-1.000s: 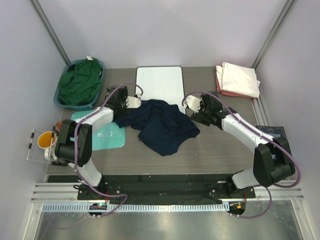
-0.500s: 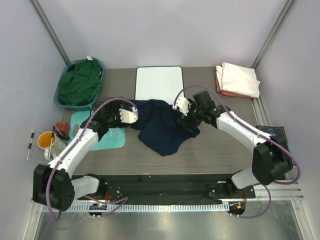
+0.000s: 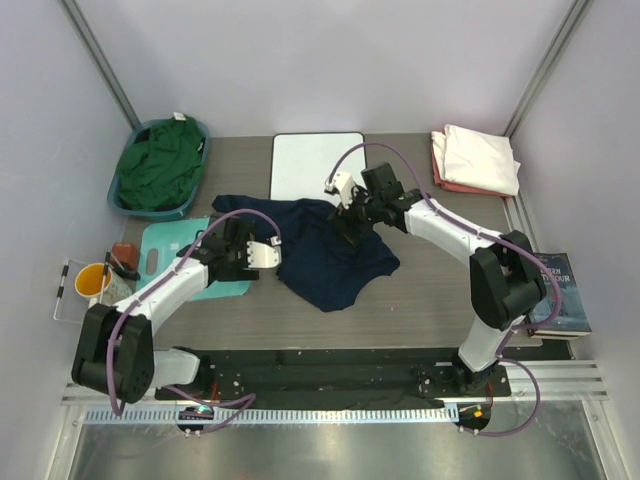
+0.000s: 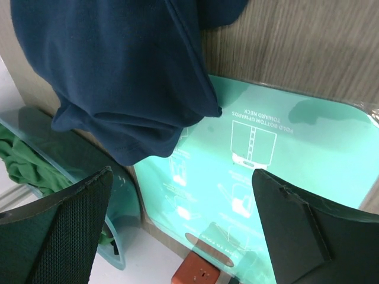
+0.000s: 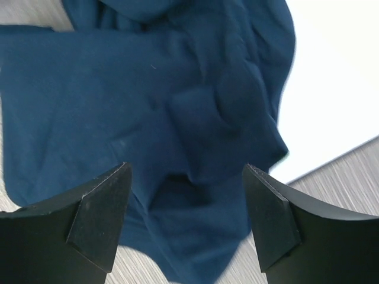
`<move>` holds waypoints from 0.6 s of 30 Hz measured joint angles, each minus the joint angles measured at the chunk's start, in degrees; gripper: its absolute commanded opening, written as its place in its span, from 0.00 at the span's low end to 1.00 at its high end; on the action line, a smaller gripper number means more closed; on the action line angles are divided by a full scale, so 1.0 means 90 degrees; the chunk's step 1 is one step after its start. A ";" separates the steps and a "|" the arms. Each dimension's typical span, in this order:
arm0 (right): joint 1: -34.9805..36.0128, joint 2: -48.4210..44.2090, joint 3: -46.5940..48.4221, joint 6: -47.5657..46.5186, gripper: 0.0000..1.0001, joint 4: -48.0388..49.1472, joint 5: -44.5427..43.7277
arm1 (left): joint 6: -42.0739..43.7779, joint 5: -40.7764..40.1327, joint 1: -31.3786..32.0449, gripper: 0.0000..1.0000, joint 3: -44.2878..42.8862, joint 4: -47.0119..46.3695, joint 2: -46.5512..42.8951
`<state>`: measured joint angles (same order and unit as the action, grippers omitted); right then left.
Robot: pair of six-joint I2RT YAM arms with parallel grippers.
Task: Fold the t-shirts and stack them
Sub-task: Flatten out the tshirt
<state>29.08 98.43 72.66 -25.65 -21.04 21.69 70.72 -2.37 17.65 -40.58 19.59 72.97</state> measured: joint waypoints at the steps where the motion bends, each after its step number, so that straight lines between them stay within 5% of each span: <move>1: 0.0070 0.0073 0.0024 0.0034 0.78 0.0051 0.0034 | -0.0012 -0.0022 0.0000 1.00 0.0000 -0.0068 0.0075; 11: 0.0340 0.0381 0.0036 0.0034 0.61 0.0090 0.0153 | -0.0287 -0.0386 0.0000 1.00 -0.0002 -0.0724 0.0714; 15: 0.0338 0.0381 0.0022 -0.0087 0.34 0.0097 0.0053 | -0.0325 -0.0410 0.0000 1.00 -0.0019 -0.0843 0.0741; 18: 0.0335 0.0381 -0.0061 -0.0221 0.28 0.0102 -0.0087 | -0.0338 -0.0427 0.0000 1.00 -0.0036 -0.0916 0.0777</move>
<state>32.10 101.86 72.12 -27.64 -20.12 20.91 67.68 -6.22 17.65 -40.91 11.35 79.96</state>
